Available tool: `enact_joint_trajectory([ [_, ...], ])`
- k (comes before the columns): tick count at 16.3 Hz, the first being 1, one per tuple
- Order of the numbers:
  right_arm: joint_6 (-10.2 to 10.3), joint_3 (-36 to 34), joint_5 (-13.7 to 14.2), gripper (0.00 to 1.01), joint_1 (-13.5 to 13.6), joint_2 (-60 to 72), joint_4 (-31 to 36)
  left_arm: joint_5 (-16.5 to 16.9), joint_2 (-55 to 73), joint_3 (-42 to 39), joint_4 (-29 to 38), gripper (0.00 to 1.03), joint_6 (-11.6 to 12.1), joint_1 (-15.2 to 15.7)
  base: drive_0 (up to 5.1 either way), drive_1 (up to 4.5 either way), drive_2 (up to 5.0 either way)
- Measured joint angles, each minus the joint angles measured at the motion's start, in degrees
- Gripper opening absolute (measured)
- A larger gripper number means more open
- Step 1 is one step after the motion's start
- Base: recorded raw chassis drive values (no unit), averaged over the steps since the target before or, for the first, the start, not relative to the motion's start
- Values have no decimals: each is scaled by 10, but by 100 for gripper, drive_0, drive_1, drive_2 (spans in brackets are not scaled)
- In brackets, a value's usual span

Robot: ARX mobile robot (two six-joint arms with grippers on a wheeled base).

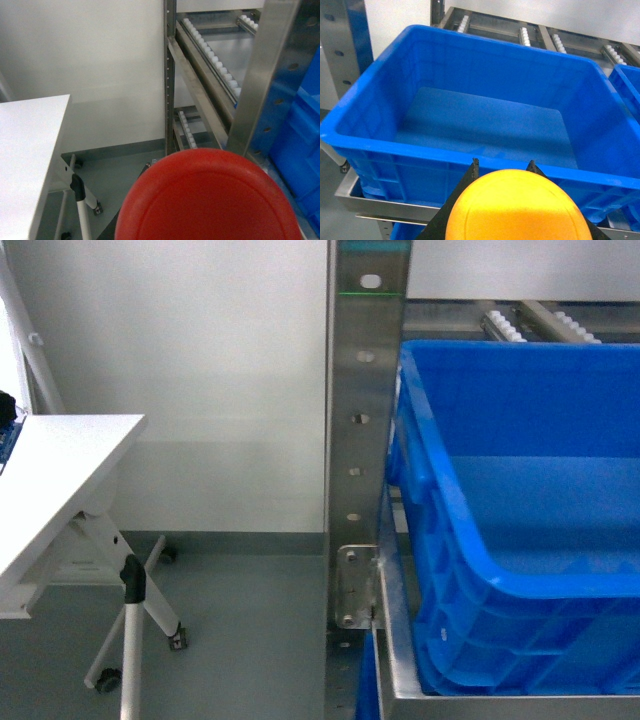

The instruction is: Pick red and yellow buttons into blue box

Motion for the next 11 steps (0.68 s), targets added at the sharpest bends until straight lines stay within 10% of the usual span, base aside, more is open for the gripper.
enact_joint_trajectory([
  [11,0,0,0,24,0,0,0,0,1,0,-3,25,0,0,499,-242,-242],
])
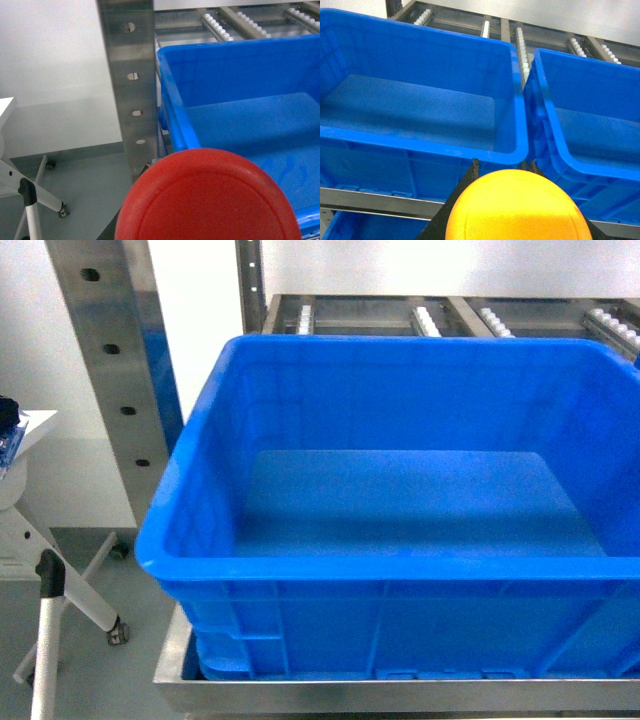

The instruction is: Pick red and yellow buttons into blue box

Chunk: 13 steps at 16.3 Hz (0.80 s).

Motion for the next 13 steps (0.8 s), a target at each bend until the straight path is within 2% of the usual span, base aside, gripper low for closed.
enact_joint_trajectory([
  [13,0,0,0,24,0,0,1,0,-1,0,2,24,0,0,511,-234,-234],
])
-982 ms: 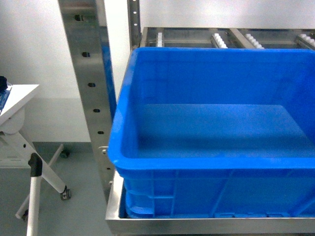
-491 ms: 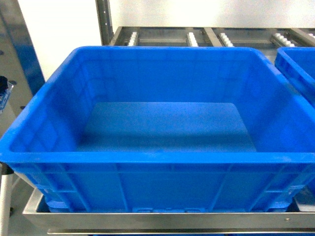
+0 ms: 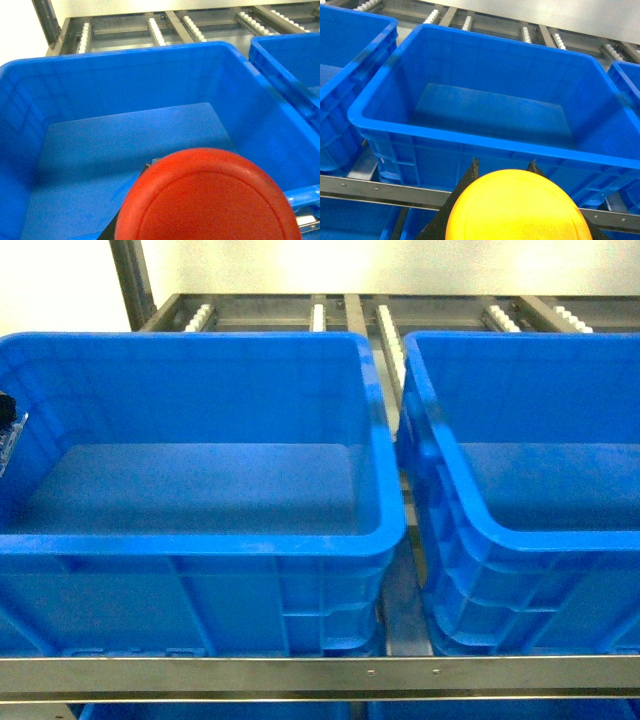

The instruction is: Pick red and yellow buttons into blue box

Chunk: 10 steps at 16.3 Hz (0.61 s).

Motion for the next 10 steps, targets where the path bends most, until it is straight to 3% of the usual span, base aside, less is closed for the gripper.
enact_joint_trajectory([
  [10,0,0,3,24,0,0,-1,0,2,0,-1,24,0,0,523,-223,-223],
])
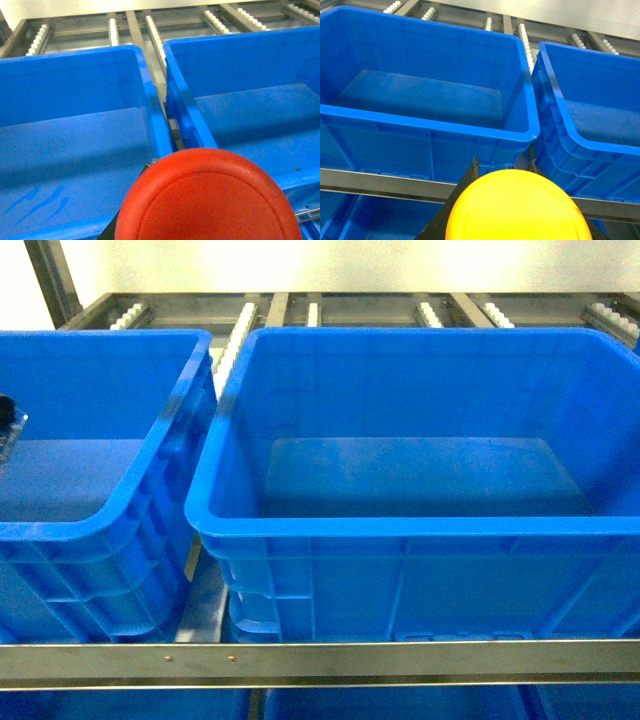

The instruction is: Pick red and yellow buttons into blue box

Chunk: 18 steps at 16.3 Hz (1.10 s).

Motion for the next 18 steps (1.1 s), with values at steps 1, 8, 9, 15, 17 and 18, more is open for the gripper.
enact_joint_trajectory([
  [1,0,0,1,24,0,0,0,5,0,0,2,24,0,-2,523,-223,-223],
  [8,0,0,-1,24,0,0,-2,0,-3,0,0,24,0,0,144,238,-376],
  [9,0,0,-1,24,0,0,-1,0,-3,0,0,24,0,0,-7,423,-438],
  [15,-3,-1,1,24,2,0,3,0,0,0,1,24,0,0,-7,423,-438],
  [17,-7,2,14,24,33,21,30,0,0,0,1,24,0,0,-7,423,-438],
  [18,-9,17,19,24,59,80,84,0,0,0,1,24,0,0,-7,423,-438],
])
